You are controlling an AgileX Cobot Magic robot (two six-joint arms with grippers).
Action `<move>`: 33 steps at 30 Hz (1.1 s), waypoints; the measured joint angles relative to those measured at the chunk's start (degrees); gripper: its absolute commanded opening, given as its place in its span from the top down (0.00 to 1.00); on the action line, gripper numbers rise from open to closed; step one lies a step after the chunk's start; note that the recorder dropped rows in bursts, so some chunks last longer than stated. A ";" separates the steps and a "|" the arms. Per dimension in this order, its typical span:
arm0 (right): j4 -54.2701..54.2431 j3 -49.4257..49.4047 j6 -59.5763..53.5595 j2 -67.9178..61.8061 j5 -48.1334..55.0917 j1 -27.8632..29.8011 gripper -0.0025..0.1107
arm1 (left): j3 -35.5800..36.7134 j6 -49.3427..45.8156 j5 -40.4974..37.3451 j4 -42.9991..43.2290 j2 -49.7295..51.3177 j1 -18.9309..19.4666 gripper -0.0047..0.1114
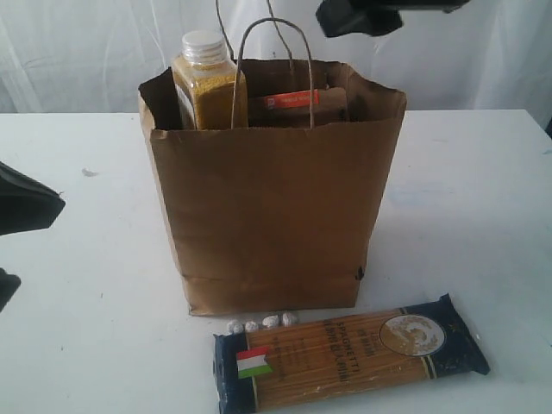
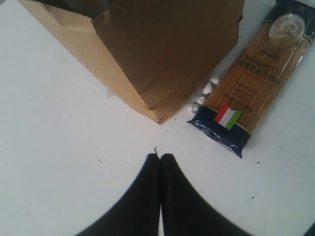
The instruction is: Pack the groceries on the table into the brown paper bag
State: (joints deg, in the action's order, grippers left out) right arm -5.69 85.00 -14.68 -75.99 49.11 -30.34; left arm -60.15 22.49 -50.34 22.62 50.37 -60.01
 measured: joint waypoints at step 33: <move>-8.71 -26.77 1.21 39.11 6.60 0.00 0.95 | 18.02 14.88 27.15 11.84 -7.79 0.00 0.96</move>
State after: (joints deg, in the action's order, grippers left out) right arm -14.40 58.23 -13.47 -36.88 55.71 -30.34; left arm -42.13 37.37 -23.19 34.47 42.57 -60.01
